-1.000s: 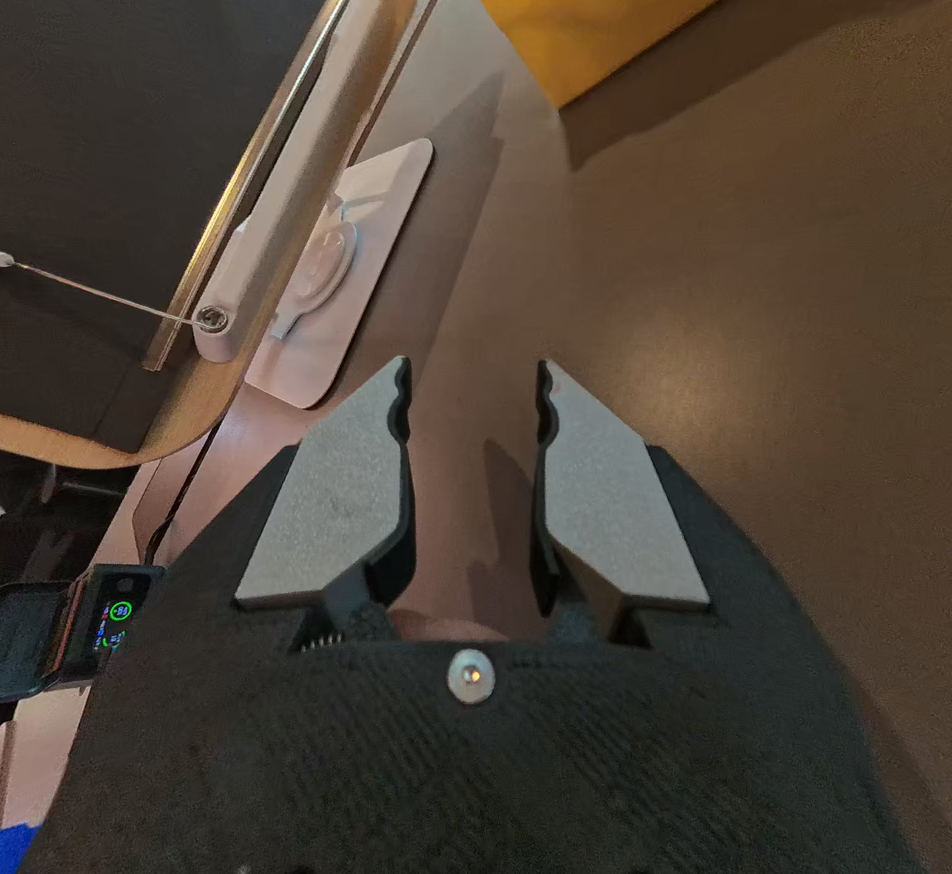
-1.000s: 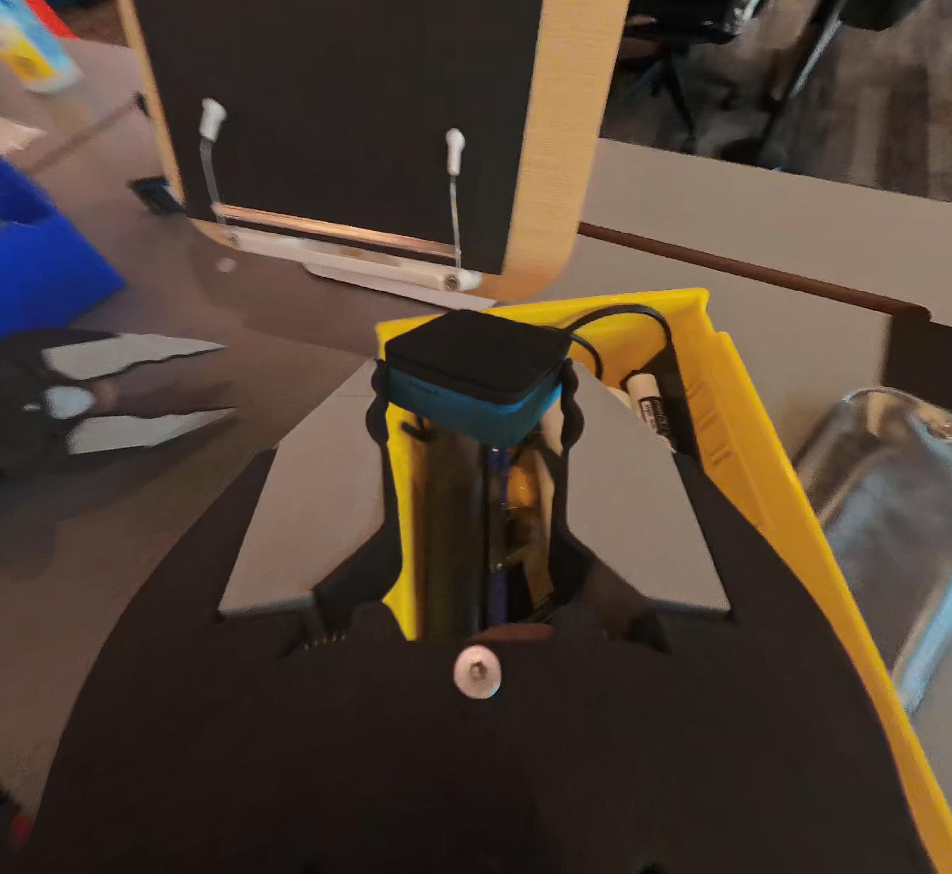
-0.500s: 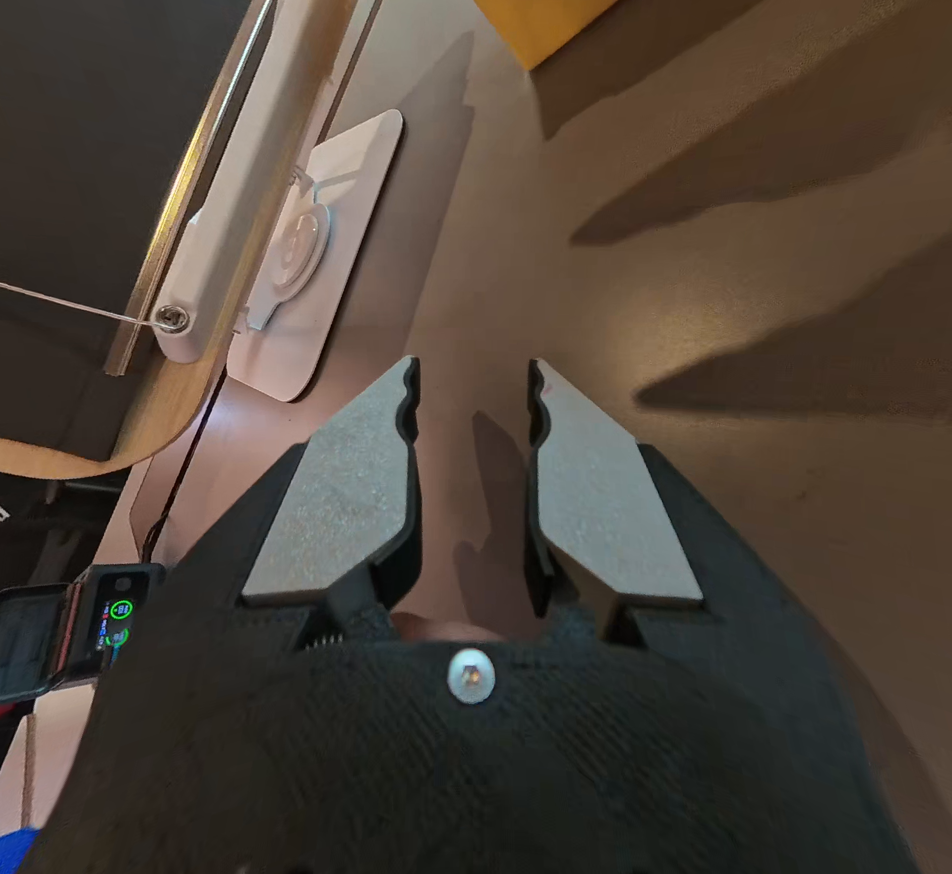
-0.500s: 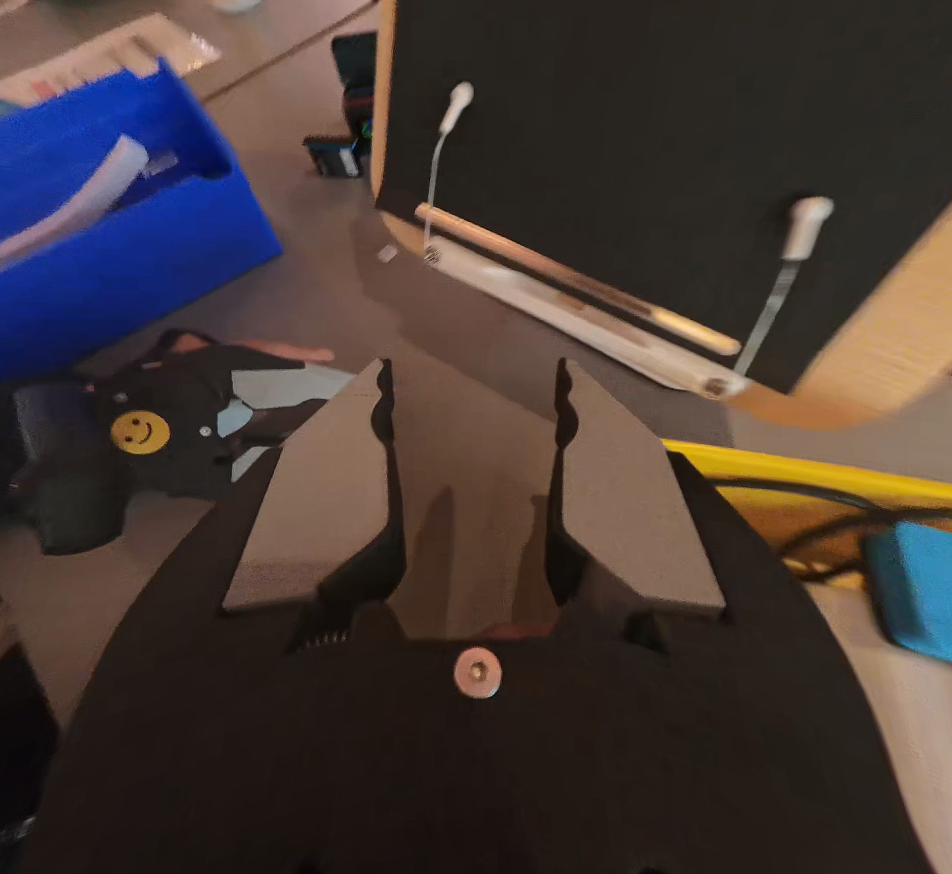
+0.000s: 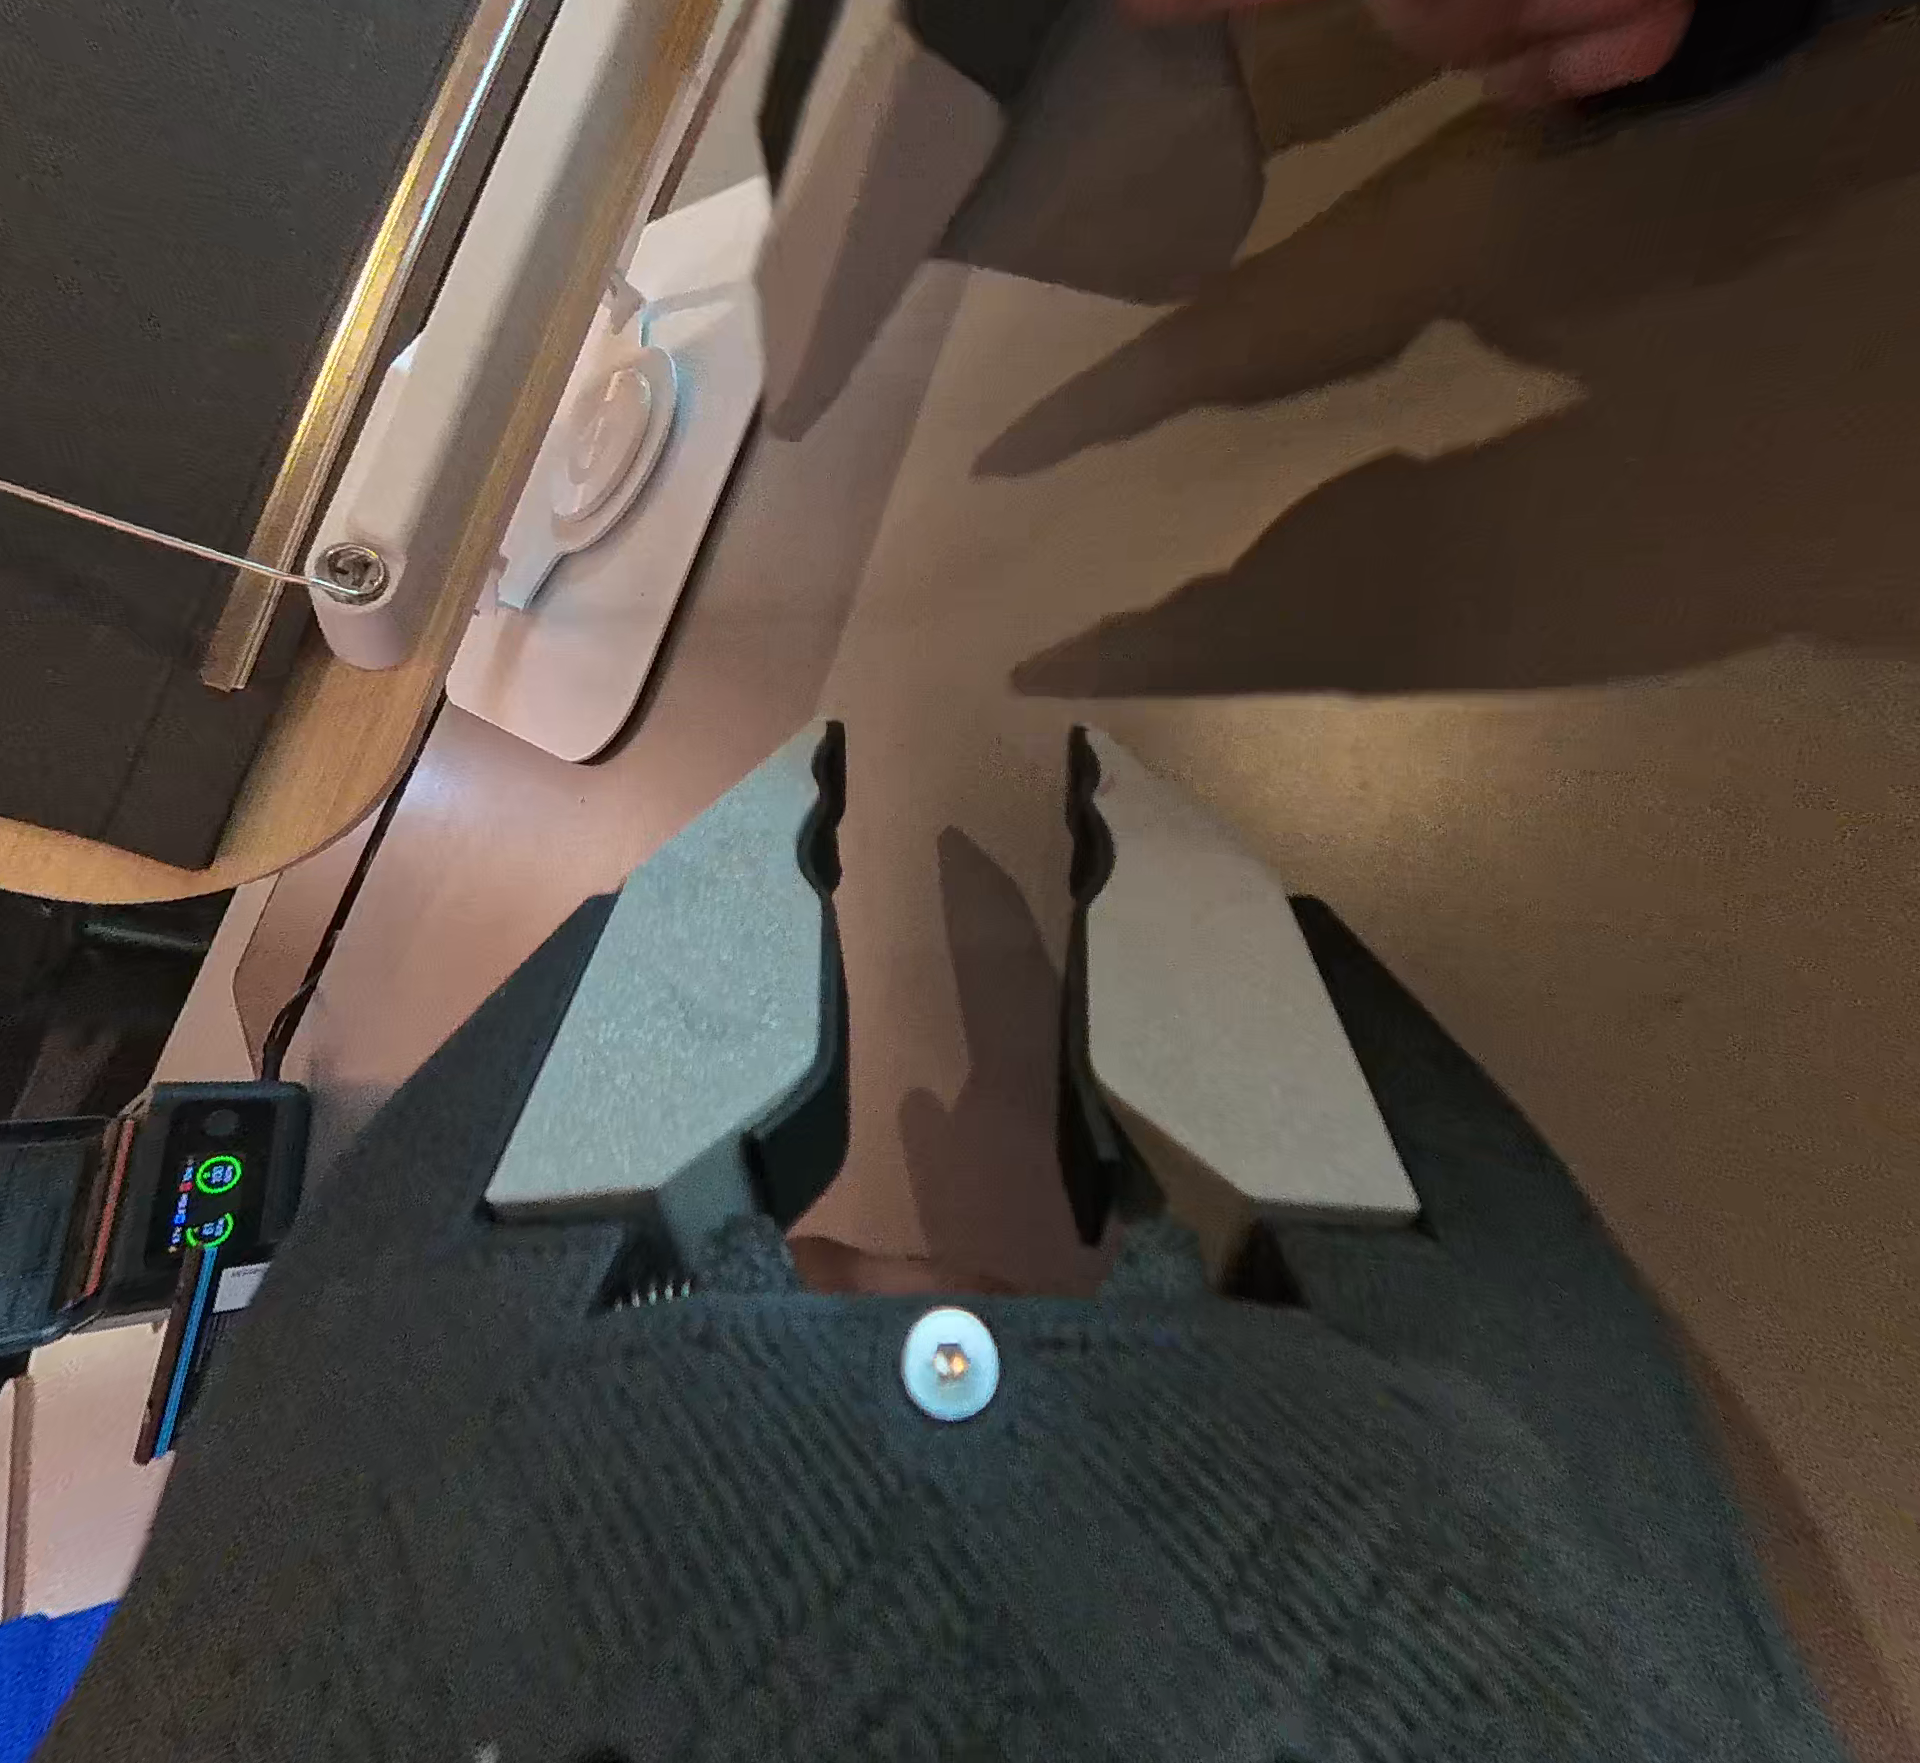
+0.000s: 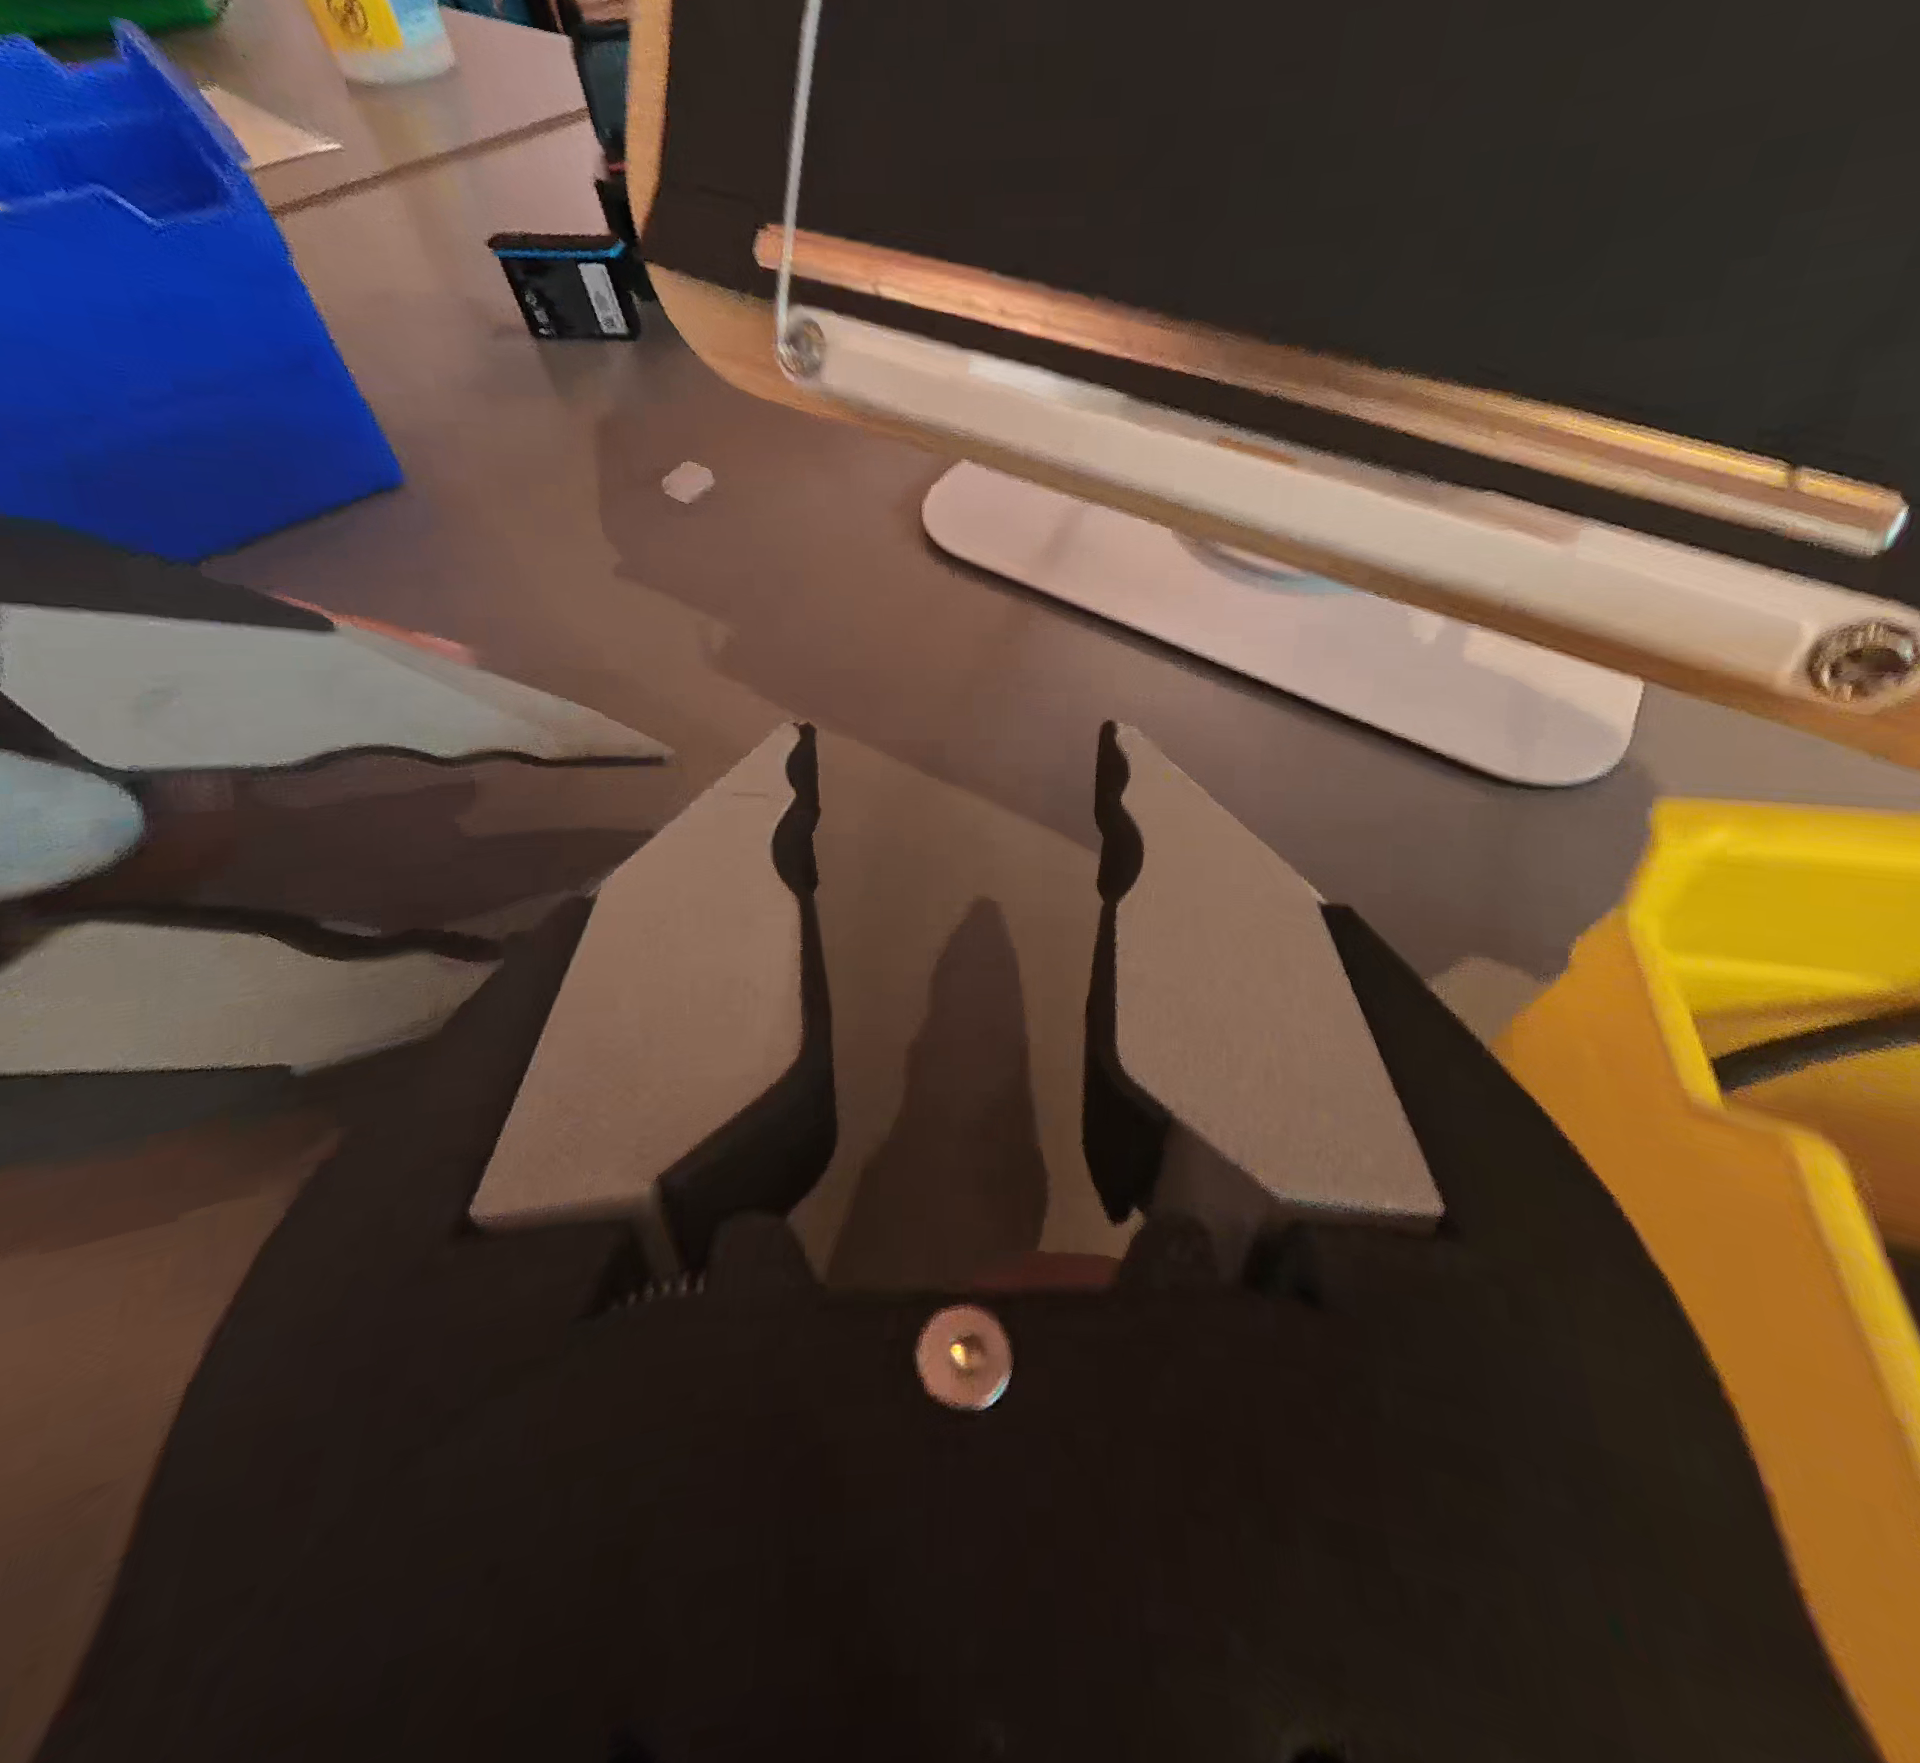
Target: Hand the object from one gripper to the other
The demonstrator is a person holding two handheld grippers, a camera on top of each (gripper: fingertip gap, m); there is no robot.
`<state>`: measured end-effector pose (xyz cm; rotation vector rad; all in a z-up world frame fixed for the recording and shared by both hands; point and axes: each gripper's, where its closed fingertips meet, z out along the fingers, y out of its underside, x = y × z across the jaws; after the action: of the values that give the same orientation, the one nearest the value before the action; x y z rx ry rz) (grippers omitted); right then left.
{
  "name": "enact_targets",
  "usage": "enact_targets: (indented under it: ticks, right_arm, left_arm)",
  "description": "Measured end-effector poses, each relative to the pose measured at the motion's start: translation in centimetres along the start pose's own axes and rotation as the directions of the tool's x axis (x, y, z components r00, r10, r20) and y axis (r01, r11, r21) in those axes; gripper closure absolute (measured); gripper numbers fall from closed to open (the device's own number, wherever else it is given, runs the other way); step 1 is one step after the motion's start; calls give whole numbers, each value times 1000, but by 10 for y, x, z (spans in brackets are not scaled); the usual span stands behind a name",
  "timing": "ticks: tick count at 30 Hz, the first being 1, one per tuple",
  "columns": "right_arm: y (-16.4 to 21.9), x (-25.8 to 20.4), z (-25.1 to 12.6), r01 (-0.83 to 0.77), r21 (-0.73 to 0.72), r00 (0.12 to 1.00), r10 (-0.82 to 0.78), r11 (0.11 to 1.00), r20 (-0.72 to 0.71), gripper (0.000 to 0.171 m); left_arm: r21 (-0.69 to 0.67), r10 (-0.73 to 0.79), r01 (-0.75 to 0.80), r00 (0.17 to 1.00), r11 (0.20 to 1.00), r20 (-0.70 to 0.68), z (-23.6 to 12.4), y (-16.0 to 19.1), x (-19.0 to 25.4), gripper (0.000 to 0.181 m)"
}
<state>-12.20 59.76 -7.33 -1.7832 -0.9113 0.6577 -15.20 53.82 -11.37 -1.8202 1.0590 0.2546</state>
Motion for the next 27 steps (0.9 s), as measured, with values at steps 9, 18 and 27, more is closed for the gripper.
enact_targets:
  ticks: [9, 18, 27]
  right_arm:
    - [0, -5, 10, 77, -21, 997, -77, 997, 24, 117]
    - [-6, -10, 8, 82, 27, 995, -83, 996, 51, 119]
    - [-18, -10, 3, 104, 108, 995, -105, 989, 2, 118]
  left_arm:
    - [-27, -3, 4, 1000, 1000, 30, 3, 5, -5, 151]
    - [-44, -20, 22, 999, 999, 40, 4, 8, -10, 153]
    - [9, -21, 21, 999, 1000, 38, -3, -5, -5, 158]
